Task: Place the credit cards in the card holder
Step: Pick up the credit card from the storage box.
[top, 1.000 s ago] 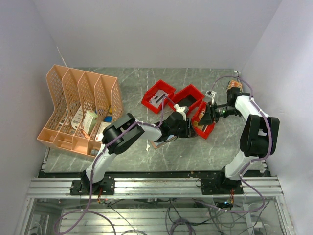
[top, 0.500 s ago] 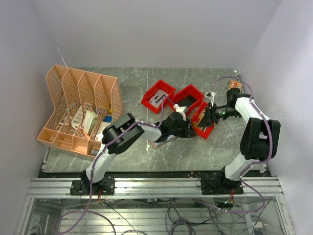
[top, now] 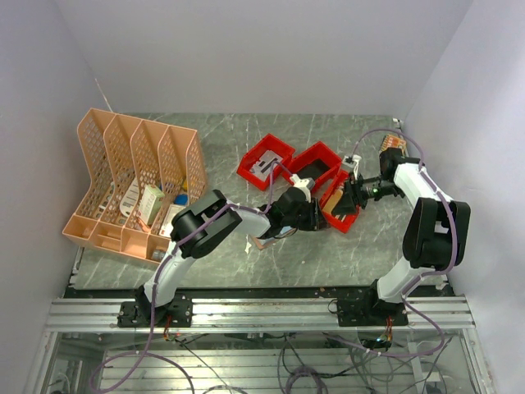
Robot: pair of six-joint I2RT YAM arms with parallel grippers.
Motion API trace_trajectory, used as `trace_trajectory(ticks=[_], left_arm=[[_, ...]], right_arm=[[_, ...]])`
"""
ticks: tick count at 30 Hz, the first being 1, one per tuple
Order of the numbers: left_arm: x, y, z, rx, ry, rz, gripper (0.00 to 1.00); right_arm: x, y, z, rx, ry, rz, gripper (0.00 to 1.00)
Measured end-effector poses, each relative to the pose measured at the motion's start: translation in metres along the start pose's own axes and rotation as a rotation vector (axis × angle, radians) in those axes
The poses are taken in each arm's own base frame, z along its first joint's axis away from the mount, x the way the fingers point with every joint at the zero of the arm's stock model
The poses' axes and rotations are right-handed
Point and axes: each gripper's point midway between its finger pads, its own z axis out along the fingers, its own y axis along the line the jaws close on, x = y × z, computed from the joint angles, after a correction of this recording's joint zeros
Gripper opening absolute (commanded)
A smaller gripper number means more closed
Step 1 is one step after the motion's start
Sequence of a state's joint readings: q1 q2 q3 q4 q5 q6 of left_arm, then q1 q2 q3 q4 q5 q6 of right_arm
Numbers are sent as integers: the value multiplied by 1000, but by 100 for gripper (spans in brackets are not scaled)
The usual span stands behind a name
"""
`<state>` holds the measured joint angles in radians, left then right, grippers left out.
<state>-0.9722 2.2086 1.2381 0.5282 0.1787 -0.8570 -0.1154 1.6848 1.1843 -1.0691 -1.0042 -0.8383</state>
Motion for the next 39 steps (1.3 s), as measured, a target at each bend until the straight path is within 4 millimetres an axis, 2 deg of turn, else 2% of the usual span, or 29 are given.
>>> trace_trajectory(ticks=[5, 12, 17, 19, 32, 39], left_arm=[[0, 0, 0, 1, -2, 0, 44], [-1, 1, 0, 2, -4, 0, 44], [-1, 1, 0, 2, -5, 0, 45], [-1, 1, 0, 2, -5, 0, 45], [-4, 3, 0, -1, -9, -3, 45], [-6, 3, 0, -5, -7, -1, 45]], right_arm=[[8, -22, -1, 112, 52, -81, 65], [3, -66, -10, 295, 100, -187, 60], [-9, -101, -11, 356, 126, -161, 60], [-3, -112, -6, 360, 142, -131, 60], [16, -126, 17, 370, 227, -26, 60], [17, -124, 18, 364, 235, -24, 49]])
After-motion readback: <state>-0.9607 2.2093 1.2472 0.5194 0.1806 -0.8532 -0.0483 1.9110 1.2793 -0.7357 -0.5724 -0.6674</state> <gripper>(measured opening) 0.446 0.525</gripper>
